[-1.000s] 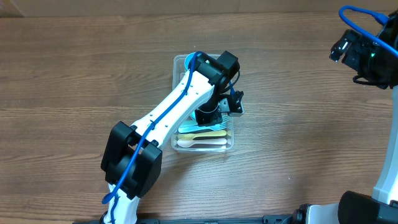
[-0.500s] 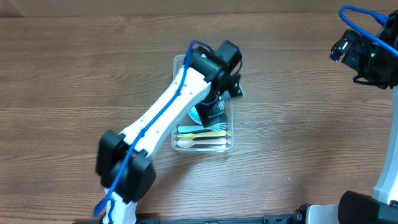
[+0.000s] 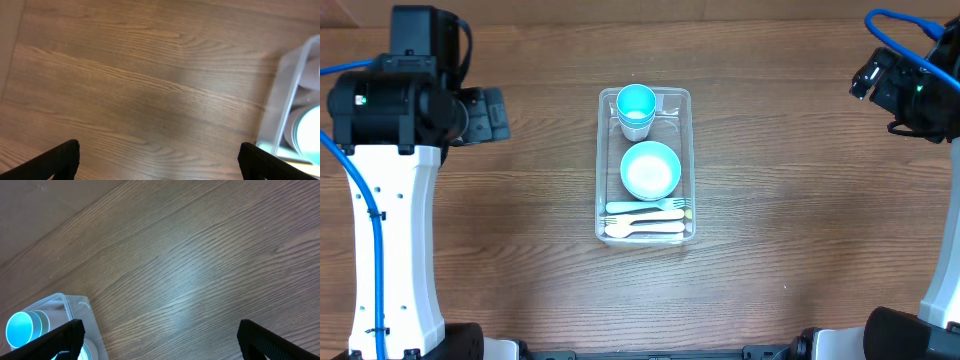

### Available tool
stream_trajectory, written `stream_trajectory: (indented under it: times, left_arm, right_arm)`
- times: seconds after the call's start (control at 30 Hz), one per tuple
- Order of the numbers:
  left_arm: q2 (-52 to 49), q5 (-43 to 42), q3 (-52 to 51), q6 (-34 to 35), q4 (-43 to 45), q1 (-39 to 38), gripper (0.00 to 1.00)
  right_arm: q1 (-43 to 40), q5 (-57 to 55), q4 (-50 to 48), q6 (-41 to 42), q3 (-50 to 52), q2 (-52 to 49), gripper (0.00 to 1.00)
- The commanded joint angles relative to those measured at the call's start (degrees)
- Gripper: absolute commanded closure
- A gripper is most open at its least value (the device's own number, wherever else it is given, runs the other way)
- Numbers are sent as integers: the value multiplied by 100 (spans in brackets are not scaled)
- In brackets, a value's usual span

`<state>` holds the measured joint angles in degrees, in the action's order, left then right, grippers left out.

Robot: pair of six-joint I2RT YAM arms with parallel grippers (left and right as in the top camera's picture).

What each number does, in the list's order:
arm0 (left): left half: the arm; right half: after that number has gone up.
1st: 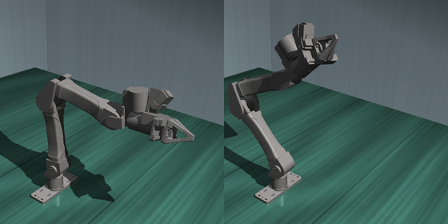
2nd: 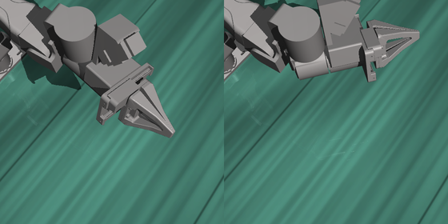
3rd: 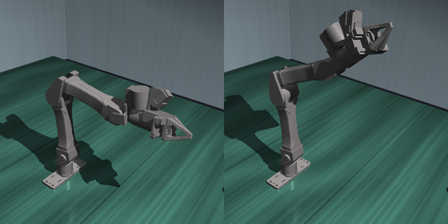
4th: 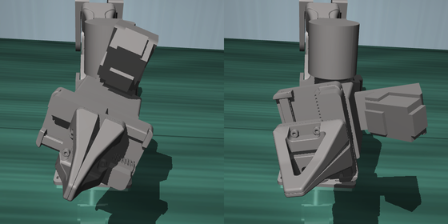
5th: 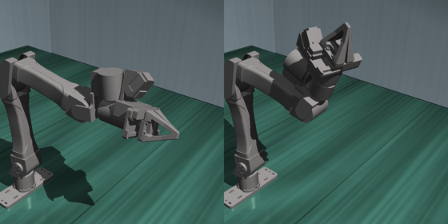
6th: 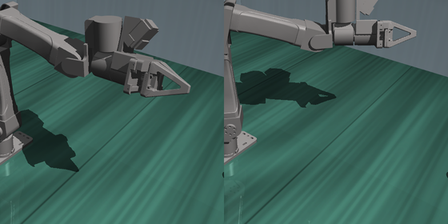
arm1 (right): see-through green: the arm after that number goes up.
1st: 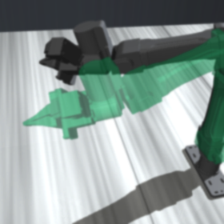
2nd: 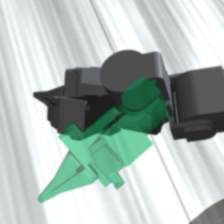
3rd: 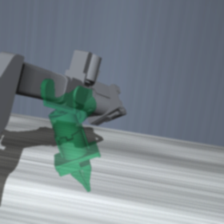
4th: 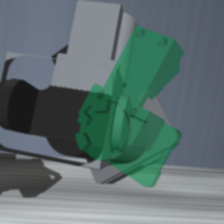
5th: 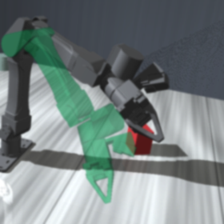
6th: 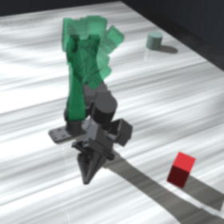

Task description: Pack container

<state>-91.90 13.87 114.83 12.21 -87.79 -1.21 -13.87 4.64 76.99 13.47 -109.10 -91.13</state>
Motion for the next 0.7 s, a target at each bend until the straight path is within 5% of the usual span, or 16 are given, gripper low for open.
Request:
stream_trajectory:
  times: [0.0, 0.67]
  left_arm:
    - [-46, -188, -42, 326, 138, 162, 0]
    - [-68, -192, -42, 326, 404, 157, 0]
  right_arm:
    - [-9, 11, -33, 26, -13, 57, 0]
    - [-9, 13, -33, 26, -13, 57, 0]
